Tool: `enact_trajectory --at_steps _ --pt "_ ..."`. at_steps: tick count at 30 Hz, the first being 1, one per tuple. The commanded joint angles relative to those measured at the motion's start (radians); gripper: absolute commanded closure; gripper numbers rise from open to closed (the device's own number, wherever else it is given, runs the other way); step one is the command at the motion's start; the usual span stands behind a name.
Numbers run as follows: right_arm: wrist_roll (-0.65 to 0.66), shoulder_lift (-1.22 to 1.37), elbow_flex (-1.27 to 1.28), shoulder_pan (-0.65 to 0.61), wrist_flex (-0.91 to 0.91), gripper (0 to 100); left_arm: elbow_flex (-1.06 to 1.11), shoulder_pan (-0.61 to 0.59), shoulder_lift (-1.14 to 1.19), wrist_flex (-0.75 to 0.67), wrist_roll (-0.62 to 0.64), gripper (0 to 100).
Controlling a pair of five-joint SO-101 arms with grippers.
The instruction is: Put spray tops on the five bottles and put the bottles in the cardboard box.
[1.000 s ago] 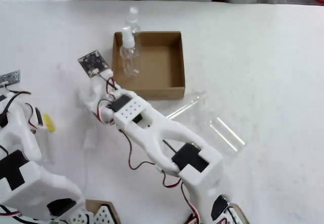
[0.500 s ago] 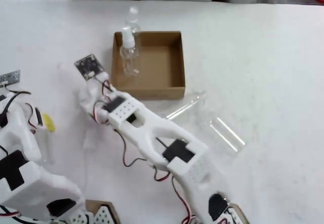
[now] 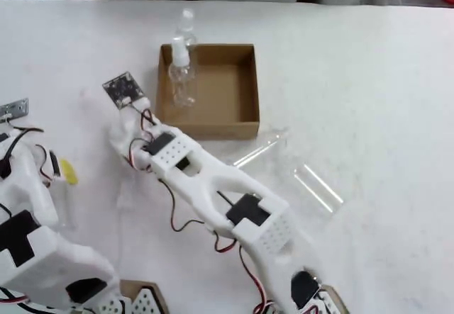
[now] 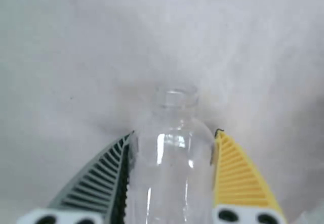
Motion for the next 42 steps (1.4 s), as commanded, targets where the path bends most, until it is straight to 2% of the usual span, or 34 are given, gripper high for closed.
enact_trajectory --at_steps 1,6,12,16,18,34,42 --pt "-0.009 -0.004 -0.060 0.002 -0.038 85.0 0.011 0.010 0.013 -0.029 -0.008 92" --pt "-0.006 0.091 -0.161 0.005 -0.004 85.2 0.011 0.008 0.013 -0.028 -0.008 92" --pt "-0.003 0.214 -0.382 0.002 0.205 85.9 0.011 0.008 0.013 -0.028 -0.011 92" --pt "-0.003 0.262 -0.496 0.005 0.332 97.4 0.011 0.008 0.013 -0.028 -0.011 92" --pt "-0.005 0.268 -0.525 0.008 0.374 97.5 0.011 0.008 0.013 -0.029 -0.011 92" --pt "-0.008 0.085 -0.534 0.019 0.753 98.3 0.011 0.012 0.013 -0.029 -0.012 92" --pt "-0.009 0.076 -0.528 0.045 0.905 98.1 0.011 0.012 0.013 -0.029 -0.014 92"
